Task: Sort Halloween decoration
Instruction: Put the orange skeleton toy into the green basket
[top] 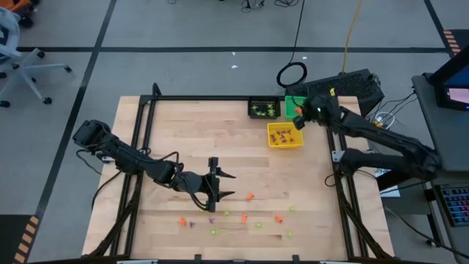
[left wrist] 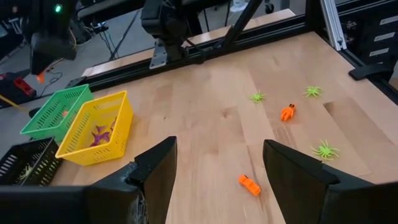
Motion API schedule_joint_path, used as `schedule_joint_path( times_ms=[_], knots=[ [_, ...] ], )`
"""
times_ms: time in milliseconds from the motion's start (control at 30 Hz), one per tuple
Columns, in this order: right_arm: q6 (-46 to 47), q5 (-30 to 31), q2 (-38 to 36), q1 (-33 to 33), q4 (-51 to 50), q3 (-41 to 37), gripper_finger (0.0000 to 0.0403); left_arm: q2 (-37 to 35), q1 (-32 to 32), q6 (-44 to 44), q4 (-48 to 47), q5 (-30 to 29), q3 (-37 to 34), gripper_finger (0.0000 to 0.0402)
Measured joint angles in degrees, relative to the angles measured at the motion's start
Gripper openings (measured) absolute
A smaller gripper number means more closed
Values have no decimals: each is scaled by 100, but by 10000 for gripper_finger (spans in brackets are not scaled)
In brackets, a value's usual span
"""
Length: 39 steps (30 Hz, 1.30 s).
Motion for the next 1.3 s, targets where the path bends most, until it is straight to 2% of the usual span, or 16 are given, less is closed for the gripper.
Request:
schedule_joint_path(
  times_ms=[133,300,500,700,867,1000,1300],
  knots=[
    [-38,-517,650,-549,25,273,13,0,0,13,-24,1,0,238],
    [-156,-677,1509,-983,-256,842,13,0,0,12,-28,1,0,238],
    [-145,-906,2505,-1242,-1017,1493,13,0,0,11,-42,1,0,238],
    [-143,-961,3247,-1392,-1159,1664,13,0,0,2,-61,1,0,238],
    [-121,-1001,3562,-1507,-1151,1666,14,0,0,-22,-92,1,0,238],
    [-83,-1252,3578,-1591,-1049,1666,22,0,0,-24,-170,2,2,238],
    [-118,-1258,3506,-1662,-1177,1666,89,0,0,-24,-162,1,2,238]
  ],
)
